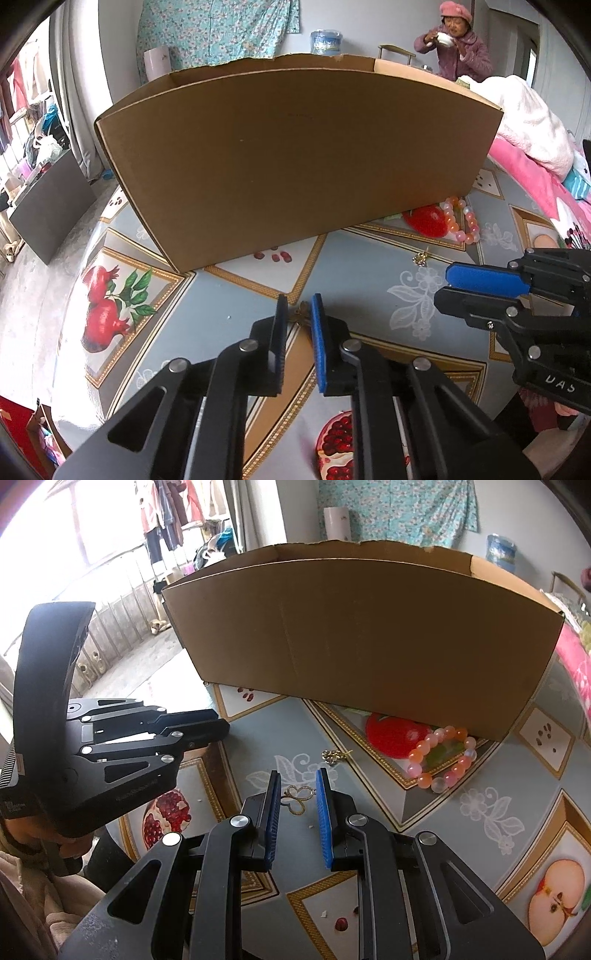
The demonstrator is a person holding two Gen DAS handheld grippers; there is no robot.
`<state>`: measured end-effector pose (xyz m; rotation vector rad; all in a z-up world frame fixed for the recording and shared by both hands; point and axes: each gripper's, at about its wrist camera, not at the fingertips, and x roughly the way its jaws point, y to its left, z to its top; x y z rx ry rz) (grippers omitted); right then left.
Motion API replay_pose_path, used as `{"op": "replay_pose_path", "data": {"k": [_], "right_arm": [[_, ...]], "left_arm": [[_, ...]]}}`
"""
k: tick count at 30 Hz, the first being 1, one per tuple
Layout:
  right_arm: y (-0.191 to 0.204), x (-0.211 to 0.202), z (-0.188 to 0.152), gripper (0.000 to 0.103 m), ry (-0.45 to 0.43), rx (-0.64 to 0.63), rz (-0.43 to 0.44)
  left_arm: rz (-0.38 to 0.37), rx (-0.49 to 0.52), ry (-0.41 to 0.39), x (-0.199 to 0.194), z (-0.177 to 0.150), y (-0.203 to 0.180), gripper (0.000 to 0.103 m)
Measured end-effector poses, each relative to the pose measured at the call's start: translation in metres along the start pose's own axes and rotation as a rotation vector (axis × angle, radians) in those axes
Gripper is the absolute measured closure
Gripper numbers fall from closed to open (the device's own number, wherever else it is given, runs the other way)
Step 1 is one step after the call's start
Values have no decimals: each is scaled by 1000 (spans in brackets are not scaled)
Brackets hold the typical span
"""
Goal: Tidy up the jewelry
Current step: 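Carry the gold charm into the cardboard box and open the right gripper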
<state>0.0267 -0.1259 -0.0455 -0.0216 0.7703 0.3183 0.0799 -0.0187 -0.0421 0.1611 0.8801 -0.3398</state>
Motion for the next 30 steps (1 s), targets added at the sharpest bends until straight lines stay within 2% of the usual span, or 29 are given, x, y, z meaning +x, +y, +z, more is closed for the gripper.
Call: {"op": "replay_pose_path", "data": {"k": [8,13,17,22,30], "right_arm": [[-4,-4,2,86,-9,11,-2],[-5,-6,4,86,-15,14,-5],[-5,-14,7,86,-37,9,-16],[-2,-37,19,86,-104,4,-10],[1,-91,68,86,-318,-41,38]], "left_arm": [[-27,0,-8,-1,-2,1,96],[-75,-7,-21,-5,-5,1,96],[-102,-7,-59,-18,-5,2,96],[-124,-11,-152,-54,3,11,96],[-185,3,-381,-120,46,19,96]]}}
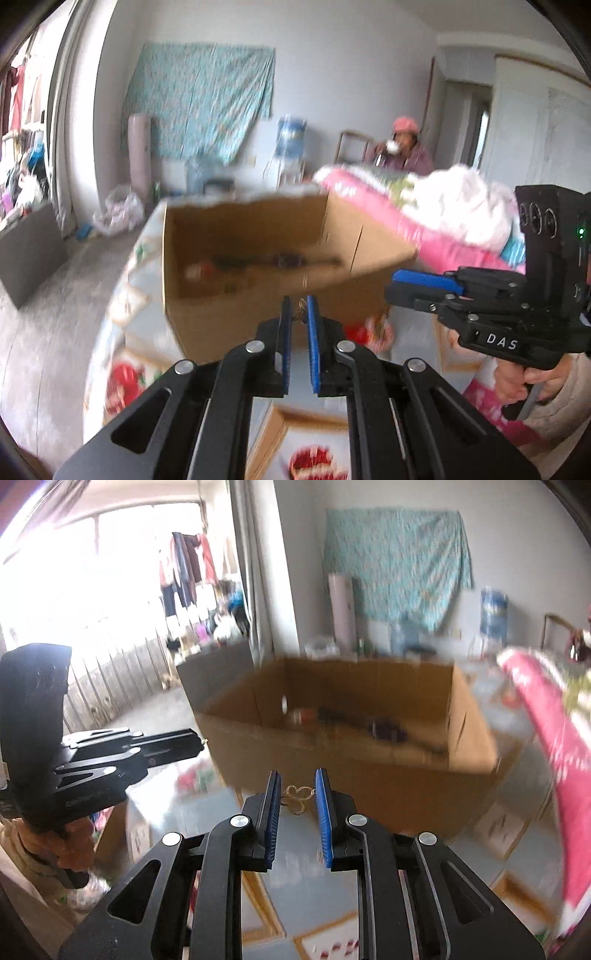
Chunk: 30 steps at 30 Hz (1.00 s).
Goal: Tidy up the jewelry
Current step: 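Carry the gold charm into the cardboard box and open the right gripper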
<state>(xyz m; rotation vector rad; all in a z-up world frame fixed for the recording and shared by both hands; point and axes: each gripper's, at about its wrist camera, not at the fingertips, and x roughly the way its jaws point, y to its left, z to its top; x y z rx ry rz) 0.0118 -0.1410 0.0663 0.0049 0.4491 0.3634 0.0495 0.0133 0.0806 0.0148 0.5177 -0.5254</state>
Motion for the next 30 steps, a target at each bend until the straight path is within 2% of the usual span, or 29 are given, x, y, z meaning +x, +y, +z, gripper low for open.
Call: {"op": "replay_pose_path", "data": {"k": [3,7,14,17,25,27,29,30], "right_arm": [[-3,3,18,86,-52,-26,-13],[-17,23,29,86,-57,-15,-17],[-56,75,27,86,72,98,-34],[-60,85,24,86,107,119,-31],[-69,88,20,81,136,157,-46],[-71,85,20,74,128,159,-51],[-71,79,21,70,117,158,-55],[-72,80,22,69,113,158,-56]], "left_arm": [[25,21,-32,12,20,-1,96],[7,-20,11,46,35,8,96],[12,-71,161,115,35,24,95],[21,-77,211,130,29,29,95],[26,-95,250,145,24,36,94],[38,-97,254,144,25,35,86],[51,-98,248,143,26,35,71],[57,-96,241,141,26,34,69]]}}
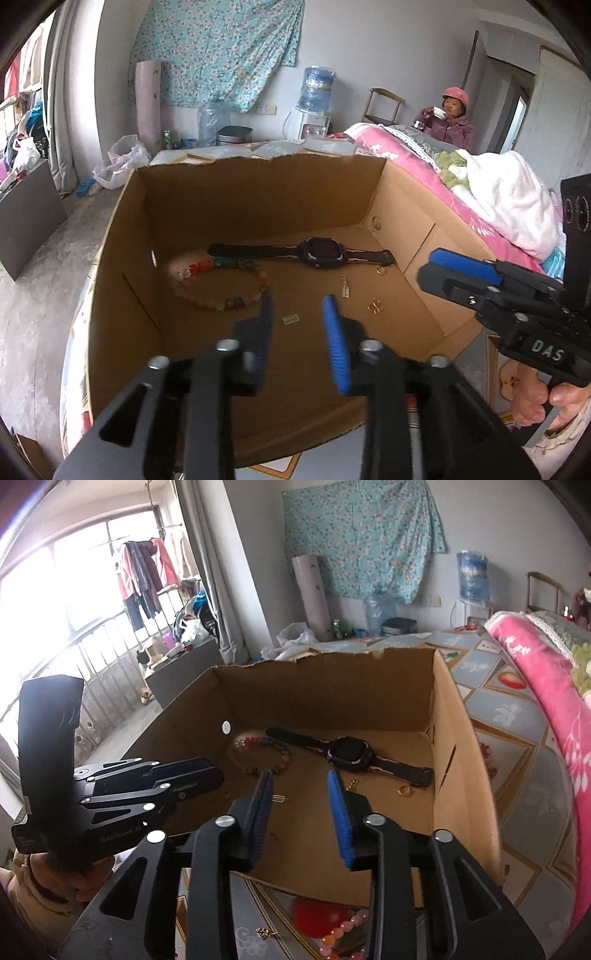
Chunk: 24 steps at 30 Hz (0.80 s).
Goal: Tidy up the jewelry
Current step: 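Carry the gold charm into the cardboard box and open the right gripper, then move the right gripper out of the box toward the pink-orange bracelet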
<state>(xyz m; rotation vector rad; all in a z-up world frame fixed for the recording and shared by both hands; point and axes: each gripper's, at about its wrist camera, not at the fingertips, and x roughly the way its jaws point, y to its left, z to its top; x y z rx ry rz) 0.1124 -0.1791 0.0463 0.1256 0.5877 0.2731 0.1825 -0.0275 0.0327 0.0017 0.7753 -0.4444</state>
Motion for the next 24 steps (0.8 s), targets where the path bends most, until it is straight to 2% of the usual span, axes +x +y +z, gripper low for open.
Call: {"op": "replay_pose_path", "data": {"k": [2,8,17,24], "right_arm": [[0,-4,0,65,-13,-1,-1],[3,-26,3,58,-68,-7,-6],[11,-60,1,49,-156,-25,-6],[17,-83,-12,45,-193,-42,-23]], "left_arm": [[1,3,-15,-4,1,-1,60],[-7,25,-87,-29,1,-6,45],[-1,42,-174,-70,-8,-9,33],[0,70,-201,-96,-27,-10,28]]}}
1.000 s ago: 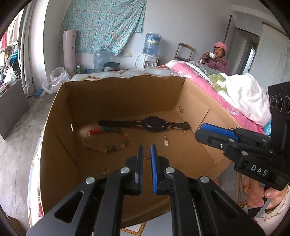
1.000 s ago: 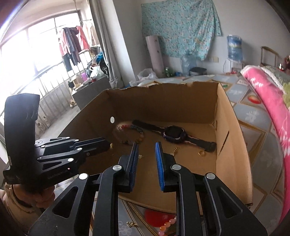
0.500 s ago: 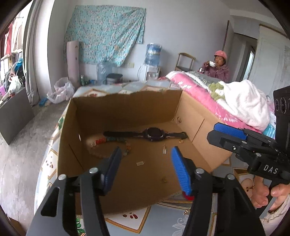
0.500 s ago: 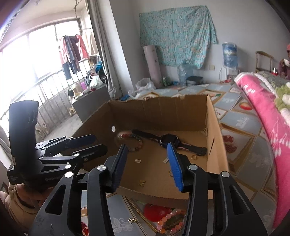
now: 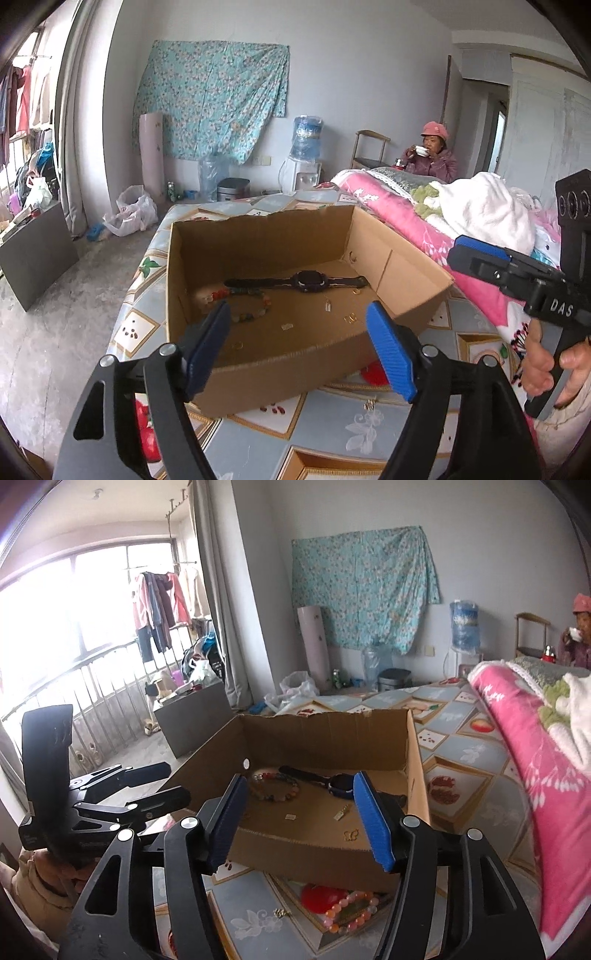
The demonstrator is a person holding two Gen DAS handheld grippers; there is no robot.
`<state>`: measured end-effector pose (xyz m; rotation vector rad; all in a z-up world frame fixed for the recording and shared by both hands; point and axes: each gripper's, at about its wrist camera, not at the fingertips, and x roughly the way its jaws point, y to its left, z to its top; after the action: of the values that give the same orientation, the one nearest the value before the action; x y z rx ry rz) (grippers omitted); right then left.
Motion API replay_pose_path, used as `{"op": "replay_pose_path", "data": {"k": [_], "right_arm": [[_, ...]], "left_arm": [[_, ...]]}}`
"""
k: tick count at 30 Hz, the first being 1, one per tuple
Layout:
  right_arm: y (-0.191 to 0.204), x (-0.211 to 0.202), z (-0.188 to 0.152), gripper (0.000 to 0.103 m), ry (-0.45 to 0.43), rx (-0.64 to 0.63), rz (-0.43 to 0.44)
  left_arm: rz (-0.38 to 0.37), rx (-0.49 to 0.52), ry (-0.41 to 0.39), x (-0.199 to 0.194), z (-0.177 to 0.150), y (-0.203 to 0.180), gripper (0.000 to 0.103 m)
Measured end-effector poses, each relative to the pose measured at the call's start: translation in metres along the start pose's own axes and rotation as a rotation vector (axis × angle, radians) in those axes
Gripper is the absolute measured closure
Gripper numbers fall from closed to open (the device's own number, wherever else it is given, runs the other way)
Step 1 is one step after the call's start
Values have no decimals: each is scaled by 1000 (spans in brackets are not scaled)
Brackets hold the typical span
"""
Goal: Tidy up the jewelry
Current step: 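Move the right gripper out of the box toward the pink-orange bracelet, then lower the right gripper onto the pink-orange bead bracelet and close it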
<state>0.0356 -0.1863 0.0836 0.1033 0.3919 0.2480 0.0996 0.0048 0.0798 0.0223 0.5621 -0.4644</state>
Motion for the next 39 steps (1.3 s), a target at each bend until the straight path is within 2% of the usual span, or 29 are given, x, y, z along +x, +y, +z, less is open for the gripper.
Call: {"op": "replay_pose_path", "data": {"k": [7,12,19,24,30,35,37,39], "right_arm": [[-11,-32,-23,45,16,12,-67],[-30,-32,-54,45,114,76,-118],[-26,-14,-86,45,213,125,-82],[-21,2,-97,60,263,127,-54],[-22,22,-106,67,316,142,-52],[-29,33,-107,67,335,159,-66],[-30,35,-107,67,339,157,-78],[-32,36,-108,61,346,161,-87]], "left_arm": [[2,-1,16,-28,-31,7,27],[17,-18,92,-27,-62,12,27],[34,-25,172,-3,-91,9,27],[-14,3,194,16,-98,-5,27],[-80,65,216,40,-98,-32,31],[-7,135,294,65,-96,-50,32],[9,125,329,70,-95,-51,32],[37,110,367,76,-94,-50,32]]}}
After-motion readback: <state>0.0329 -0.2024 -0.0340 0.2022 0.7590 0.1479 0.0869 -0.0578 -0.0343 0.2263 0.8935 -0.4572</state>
